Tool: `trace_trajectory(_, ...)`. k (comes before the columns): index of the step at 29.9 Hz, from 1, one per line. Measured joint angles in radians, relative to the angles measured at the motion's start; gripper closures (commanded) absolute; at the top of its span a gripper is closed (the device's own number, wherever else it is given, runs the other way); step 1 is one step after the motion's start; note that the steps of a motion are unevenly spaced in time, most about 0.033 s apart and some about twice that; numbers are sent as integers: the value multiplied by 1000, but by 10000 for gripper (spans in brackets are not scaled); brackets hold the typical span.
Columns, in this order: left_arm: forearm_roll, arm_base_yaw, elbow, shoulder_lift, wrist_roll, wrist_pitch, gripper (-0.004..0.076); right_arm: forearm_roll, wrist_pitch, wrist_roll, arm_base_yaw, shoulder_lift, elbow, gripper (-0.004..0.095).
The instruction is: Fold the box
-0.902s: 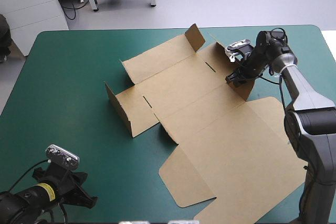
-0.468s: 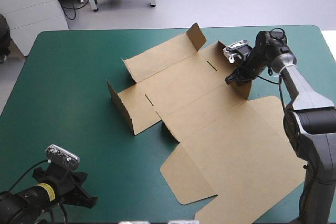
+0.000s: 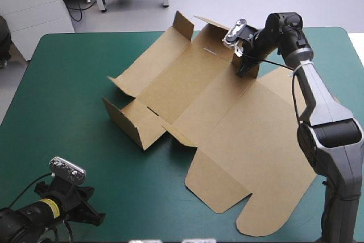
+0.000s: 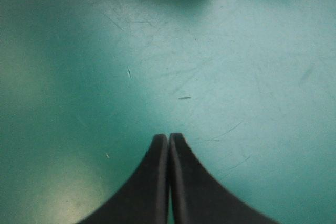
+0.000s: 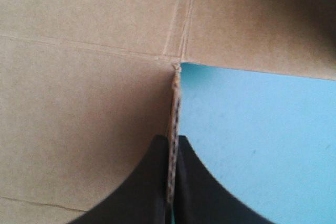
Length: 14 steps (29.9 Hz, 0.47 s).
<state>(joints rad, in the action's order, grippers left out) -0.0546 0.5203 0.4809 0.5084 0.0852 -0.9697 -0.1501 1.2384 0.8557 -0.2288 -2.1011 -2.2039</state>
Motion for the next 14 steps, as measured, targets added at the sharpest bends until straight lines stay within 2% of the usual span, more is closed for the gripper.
trace_trajectory(9, -1, 0, 58, 0, 0, -18, 756, -23, 6, 181, -119, -1, -53, 931)
trace_trajectory(14, -19, 0, 133, 0, 0, -21, 756, -83, 7, 277, -148, -1, -53, 931)
